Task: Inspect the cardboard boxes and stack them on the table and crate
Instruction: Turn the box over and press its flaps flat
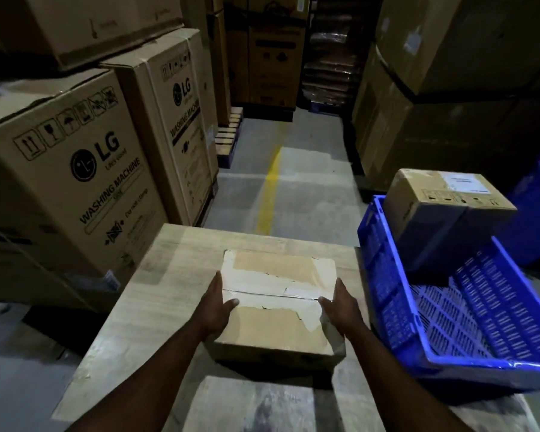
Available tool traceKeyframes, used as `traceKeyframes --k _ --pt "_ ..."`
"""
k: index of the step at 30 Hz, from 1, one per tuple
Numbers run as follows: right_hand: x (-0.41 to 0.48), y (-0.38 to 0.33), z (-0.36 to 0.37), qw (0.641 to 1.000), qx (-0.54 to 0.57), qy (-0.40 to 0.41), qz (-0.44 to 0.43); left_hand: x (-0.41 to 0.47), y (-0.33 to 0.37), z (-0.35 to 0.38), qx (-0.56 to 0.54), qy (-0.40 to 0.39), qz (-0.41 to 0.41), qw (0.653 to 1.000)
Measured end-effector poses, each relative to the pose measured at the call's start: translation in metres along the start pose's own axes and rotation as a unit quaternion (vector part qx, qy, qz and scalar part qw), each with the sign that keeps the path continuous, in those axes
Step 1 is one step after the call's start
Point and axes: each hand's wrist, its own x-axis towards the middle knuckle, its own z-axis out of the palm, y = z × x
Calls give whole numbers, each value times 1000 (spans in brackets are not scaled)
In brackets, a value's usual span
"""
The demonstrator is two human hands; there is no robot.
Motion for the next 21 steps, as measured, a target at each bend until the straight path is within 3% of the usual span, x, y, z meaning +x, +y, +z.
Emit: traceKeyframes --k 3,5,10,17,21 --pt "-8 -5 8 994 -92 51 6 -10 15 8 126 45 -2 991" --pt "-19 -13 13 973 -213 67 -56 -15 23 15 219 54 43 973" --pt "-43 -22 45 925 -301 -54 -225 -28 24 43 276 29 150 949" --pt "-44 -16 52 921 -310 -39 -231 -30 23 41 292 33 142 945" --pt "-43 6 29 949 -272 12 -157 -38 1 24 273 93 96 953"
